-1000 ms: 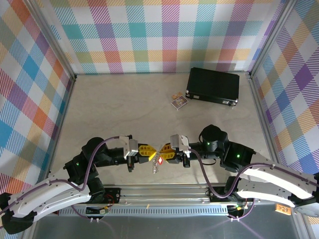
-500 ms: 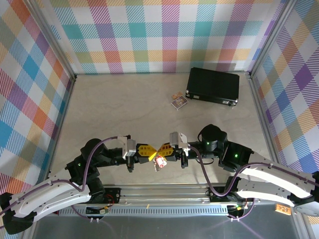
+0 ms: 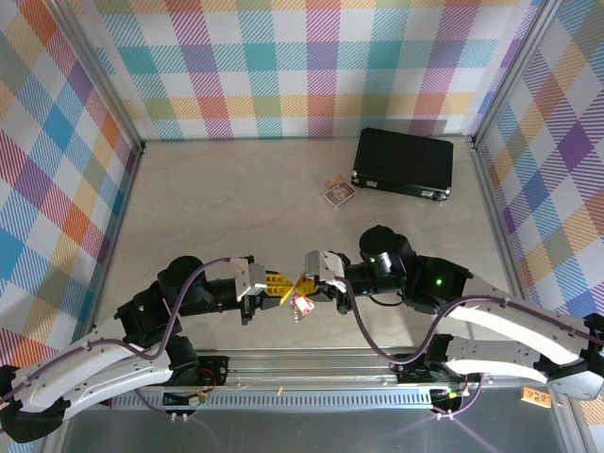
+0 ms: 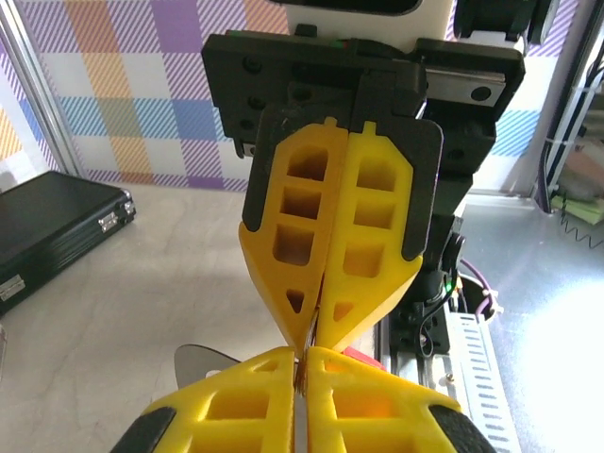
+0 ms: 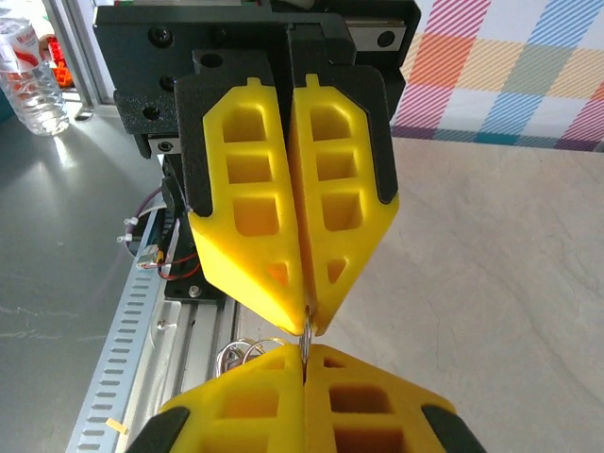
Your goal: Put the keys on the keyring
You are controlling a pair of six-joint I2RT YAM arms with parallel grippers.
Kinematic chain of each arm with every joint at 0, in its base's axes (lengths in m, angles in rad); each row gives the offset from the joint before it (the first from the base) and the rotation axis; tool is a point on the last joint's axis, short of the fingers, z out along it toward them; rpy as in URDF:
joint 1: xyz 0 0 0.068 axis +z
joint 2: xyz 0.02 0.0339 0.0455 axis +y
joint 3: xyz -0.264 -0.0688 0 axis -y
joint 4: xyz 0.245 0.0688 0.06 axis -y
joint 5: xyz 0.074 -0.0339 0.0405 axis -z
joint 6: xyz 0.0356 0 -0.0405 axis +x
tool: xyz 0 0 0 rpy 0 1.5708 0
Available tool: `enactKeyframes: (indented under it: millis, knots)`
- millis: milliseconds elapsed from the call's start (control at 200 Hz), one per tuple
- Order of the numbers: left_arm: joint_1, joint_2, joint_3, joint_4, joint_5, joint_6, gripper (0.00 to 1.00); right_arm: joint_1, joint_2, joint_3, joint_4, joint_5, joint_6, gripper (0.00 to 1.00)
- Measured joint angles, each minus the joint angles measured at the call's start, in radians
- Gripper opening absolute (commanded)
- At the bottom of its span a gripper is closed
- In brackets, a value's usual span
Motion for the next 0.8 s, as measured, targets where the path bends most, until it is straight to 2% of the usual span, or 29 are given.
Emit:
enactKeyframes:
  millis: [295, 325, 420, 635, 800]
  knots:
    - [0.000, 0.043, 0.021, -0.058, 0.004, 0.026, 0.18, 0.000, 0.031, 0.018, -0.074, -0.010, -0.021, 0.00]
    - [0.000, 0.045, 0.021, -0.060, 0.005, 0.028, 0.17, 0.000, 0.031, 0.018, -0.079, -0.010, -0.021, 0.00]
    - [-0.001, 0.047, 0.021, -0.062, 0.018, 0.038, 0.00, -0.002, 0.031, 0.018, -0.088, -0.011, -0.021, 0.00]
    - [-0.002, 0.045, 0.023, -0.062, 0.021, 0.036, 0.00, -0.005, 0.030, 0.020, -0.089, -0.016, -0.021, 0.00]
    - [-0.002, 0.015, 0.011, -0.021, 0.024, 0.013, 0.00, -0.004, 0.019, 0.019, -0.057, -0.024, -0.014, 0.18]
